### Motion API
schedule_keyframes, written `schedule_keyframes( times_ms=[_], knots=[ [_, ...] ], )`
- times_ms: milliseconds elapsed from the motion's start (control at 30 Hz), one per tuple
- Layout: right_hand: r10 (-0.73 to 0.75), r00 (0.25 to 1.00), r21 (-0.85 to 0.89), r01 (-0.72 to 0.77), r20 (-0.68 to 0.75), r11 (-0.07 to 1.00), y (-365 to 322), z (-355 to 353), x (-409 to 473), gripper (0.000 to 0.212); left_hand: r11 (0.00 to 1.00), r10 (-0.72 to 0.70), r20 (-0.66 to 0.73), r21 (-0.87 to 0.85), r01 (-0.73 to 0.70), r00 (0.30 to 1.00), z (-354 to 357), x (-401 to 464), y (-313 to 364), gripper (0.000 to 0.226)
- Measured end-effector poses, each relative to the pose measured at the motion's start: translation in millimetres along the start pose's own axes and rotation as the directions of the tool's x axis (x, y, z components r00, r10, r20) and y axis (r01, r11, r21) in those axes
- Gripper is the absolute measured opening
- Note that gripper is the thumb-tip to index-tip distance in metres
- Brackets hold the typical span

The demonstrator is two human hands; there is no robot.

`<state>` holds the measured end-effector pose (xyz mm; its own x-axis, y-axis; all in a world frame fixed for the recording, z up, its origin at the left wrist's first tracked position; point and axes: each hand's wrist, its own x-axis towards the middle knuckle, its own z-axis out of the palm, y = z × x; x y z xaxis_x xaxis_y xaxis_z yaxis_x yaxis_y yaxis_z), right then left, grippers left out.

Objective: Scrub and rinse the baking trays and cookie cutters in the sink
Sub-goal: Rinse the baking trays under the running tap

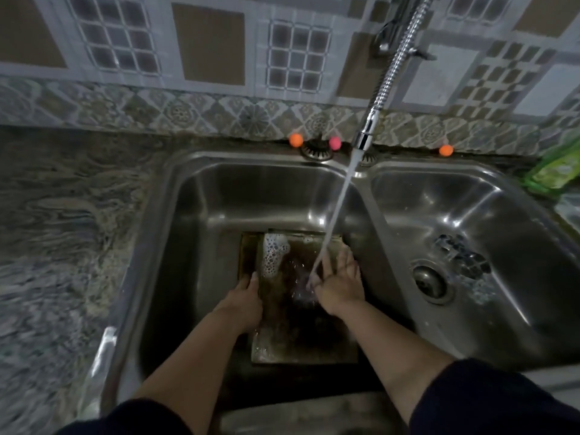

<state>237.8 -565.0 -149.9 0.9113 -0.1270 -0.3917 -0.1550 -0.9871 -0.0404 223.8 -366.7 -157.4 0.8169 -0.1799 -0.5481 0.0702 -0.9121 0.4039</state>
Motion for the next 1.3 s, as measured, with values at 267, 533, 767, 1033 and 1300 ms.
schedule_keyframes(
  times_ms=[267, 533, 767, 1033, 1300],
  knots=[
    [0.160, 0.987, 0.459, -0.157, 0.033, 0.874, -16.4, -12.9, -23.9, 0.067, 0.994, -0.036, 0.047, -0.105, 0.041, 0.998, 12.3, 9.5, -2.0, 0.072],
    [0.272, 0.962, 0.669, -0.199, -0.004, 0.717, -5.8, -25.7, -17.2, 0.041, 0.984, -0.039, -0.028, -0.176, 0.034, 0.999, 12.5, 5.7, 2.8, 0.069],
    [0.108, 0.991, 0.278, -0.125, 0.076, 0.952, -16.4, -2.8, -26.0, 0.072, 0.953, -0.006, -0.163, -0.300, -0.044, 0.987, 9.7, -4.6, 12.1, 0.062],
    [-0.116, 0.992, 0.328, 0.096, 0.043, 0.940, -51.5, 5.3, -25.2, 0.055, 0.931, 0.080, -0.232, -0.331, -0.156, 0.970, -8.4, -25.7, 27.3, 0.065],
    [-0.117, 0.992, 0.518, 0.126, -0.051, 0.846, -62.8, -29.3, 8.7, 0.054, 0.713, 0.075, -0.396, -0.620, -0.327, 0.915, -20.7, -41.9, 56.1, 0.054]
  ],
)
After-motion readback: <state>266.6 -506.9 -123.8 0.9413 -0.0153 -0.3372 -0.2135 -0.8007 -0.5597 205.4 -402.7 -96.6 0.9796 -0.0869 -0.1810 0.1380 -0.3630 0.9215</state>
